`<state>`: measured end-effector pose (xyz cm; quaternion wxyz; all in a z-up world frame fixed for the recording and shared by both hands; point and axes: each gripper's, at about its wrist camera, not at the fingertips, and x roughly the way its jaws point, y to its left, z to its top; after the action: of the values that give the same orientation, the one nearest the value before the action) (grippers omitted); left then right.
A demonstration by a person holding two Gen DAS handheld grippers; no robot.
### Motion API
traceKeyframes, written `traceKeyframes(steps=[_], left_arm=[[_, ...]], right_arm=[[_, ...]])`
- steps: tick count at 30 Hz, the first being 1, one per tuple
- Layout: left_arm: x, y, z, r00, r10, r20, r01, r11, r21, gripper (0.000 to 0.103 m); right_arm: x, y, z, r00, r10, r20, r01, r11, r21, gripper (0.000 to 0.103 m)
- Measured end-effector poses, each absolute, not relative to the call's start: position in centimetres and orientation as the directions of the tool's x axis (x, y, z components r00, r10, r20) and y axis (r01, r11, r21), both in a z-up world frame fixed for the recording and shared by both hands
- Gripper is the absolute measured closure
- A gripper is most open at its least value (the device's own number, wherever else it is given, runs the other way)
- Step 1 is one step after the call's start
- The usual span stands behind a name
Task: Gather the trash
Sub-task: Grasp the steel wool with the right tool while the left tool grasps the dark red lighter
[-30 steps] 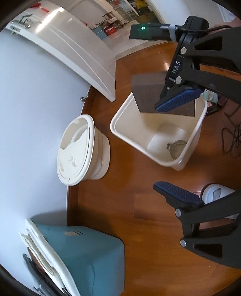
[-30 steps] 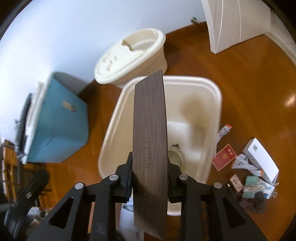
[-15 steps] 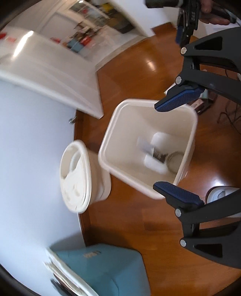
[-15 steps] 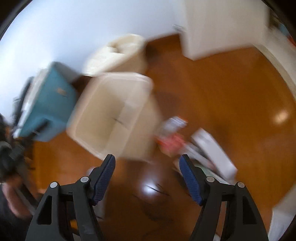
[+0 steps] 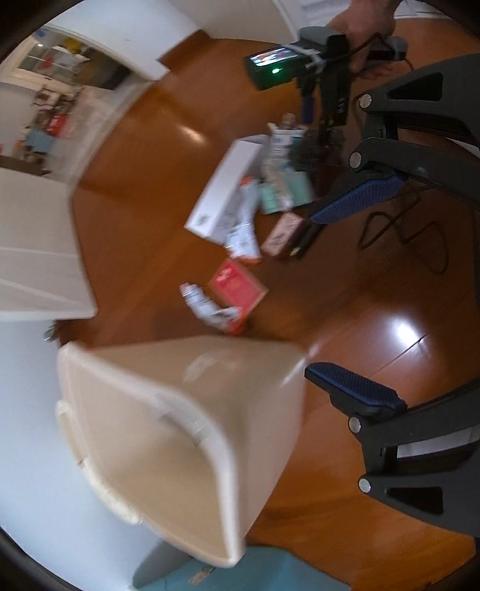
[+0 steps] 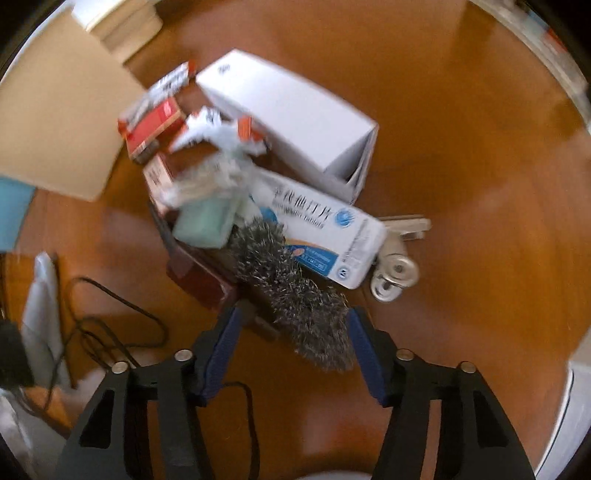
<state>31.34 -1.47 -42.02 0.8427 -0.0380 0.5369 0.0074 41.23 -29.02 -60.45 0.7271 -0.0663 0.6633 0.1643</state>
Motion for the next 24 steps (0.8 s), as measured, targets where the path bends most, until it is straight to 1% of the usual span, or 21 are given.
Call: traceKeyframes(steps=[3, 5, 6, 7, 8, 10, 13, 16, 18, 20, 21, 24], left_arm=[[31.4, -3.3, -44.0, 0.394, -0.031, -0.919, -0.030, 0.998, -0.046, 0.025], [31.6, -4.2, -45.2, 0.380, -0.032, -0.925, -0.018, 0.999, -0.042, 0.025], [31.4, -4.5, -45.8, 0.374, -0.034, -0.927, -0.017, 0.999, -0.043, 0.025], [31.6, -4.8, -46.2, 0.366, -0.036, -0.930, -0.020, 0.999, -0.046, 0.025], [31.5, -5.1, -46.7, 0.361, -0.039, -0.932, -0.023, 0.998, -0.051, 0.025], [31.9, -5.7, -47.5, 0.344, -0.052, -0.937, -0.033, 0.997, -0.068, 0.025], [32.5, -6.8, -49.1, 0.295, -0.096, -0.951, -0.056, 0.992, -0.117, 0.025], [33.2, -7.8, -51.4, 0.223, -0.164, -0.961, -0.140, 0.970, -0.198, 0.025], [33.3, -8.2, -53.7, 0.154, -0.260, -0.953, -0.263, 0.919, -0.293, 0.025], [33.3, -8.5, -55.5, 0.125, -0.320, -0.939, -0.390, 0.855, -0.343, 0.025], [33.3, -8.8, -56.3, 0.124, -0.329, -0.936, -0.448, 0.823, -0.349, 0.025], [33.8, -9.8, -58.1, 0.124, -0.325, -0.938, -0.550, 0.764, -0.337, 0.025]], right_arm=[[41.4, -28.7, -62.9, 0.067, 0.154, -0.986, -0.338, 0.933, 0.123, 0.043], [41.4, -28.6, -64.1, 0.074, 0.155, -0.985, -0.340, 0.932, 0.121, 0.046], [41.5, -28.7, -64.6, 0.071, 0.155, -0.985, -0.335, 0.934, 0.123, 0.052], [41.5, -28.8, -64.6, 0.087, 0.165, -0.982, -0.329, 0.936, 0.128, 0.066], [41.7, -29.0, -64.8, 0.091, 0.206, -0.974, -0.321, 0.932, 0.167, 0.075], [41.8, -29.4, -64.7, 0.089, 0.253, -0.963, -0.291, 0.931, 0.218, 0.081], [40.7, -30.4, -62.7, 0.144, 0.359, -0.922, -0.241, 0.916, 0.320, 0.083], [37.7, -31.5, -60.3, 0.182, 0.419, -0.890, -0.197, 0.902, 0.384, 0.083], [34.8, -32.1, -59.3, 0.175, 0.443, -0.879, -0.159, 0.894, 0.419, 0.082], [32.1, -32.9, -59.1, 0.177, 0.452, -0.874, -0.111, 0.892, 0.439, 0.082], [30.9, -33.3, -59.0, 0.187, 0.455, -0.871, -0.086, 0.891, 0.446, 0.082], [28.4, -33.6, -58.7, 0.244, 0.459, -0.854, 0.000, 0.881, 0.474, 0.082]])
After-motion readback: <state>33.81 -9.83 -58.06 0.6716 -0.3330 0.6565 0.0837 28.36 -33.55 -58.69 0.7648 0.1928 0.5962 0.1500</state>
